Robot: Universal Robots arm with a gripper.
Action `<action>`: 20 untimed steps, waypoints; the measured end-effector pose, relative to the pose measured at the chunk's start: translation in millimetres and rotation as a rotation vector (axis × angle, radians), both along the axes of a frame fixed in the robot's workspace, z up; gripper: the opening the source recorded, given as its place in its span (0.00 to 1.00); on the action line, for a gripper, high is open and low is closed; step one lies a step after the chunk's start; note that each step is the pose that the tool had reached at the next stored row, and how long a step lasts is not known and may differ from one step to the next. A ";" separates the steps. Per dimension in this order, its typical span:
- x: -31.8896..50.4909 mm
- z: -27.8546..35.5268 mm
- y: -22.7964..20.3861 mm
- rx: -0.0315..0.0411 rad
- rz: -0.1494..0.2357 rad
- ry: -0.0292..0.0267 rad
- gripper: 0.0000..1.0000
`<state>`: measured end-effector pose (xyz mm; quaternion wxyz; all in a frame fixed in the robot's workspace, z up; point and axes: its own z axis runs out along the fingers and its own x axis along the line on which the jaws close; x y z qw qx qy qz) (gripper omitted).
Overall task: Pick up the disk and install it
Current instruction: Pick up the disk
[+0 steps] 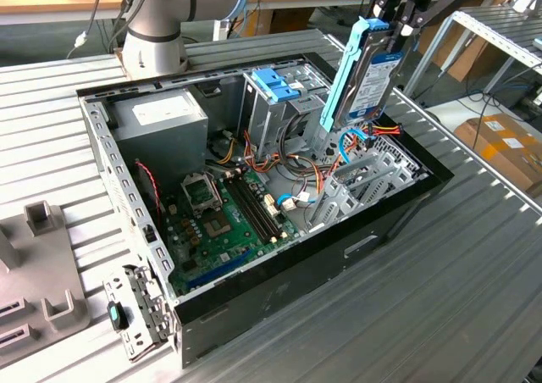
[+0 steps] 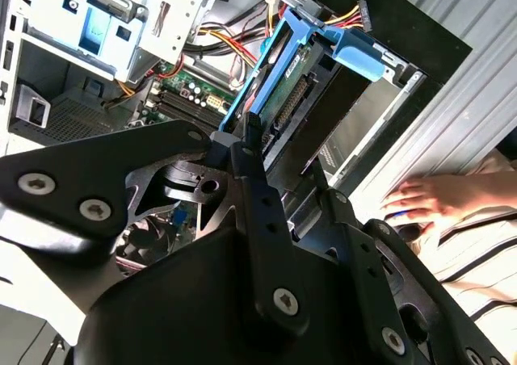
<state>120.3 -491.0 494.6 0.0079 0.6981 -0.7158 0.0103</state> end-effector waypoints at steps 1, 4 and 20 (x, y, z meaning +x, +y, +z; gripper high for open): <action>0.0 0.0 0.0 0.0000 0.000 0.0000 0.35; 0.0 0.0 -1.6 0.0000 0.000 0.0000 0.35; 0.0 0.0 -35.2 0.0000 0.000 0.0000 0.35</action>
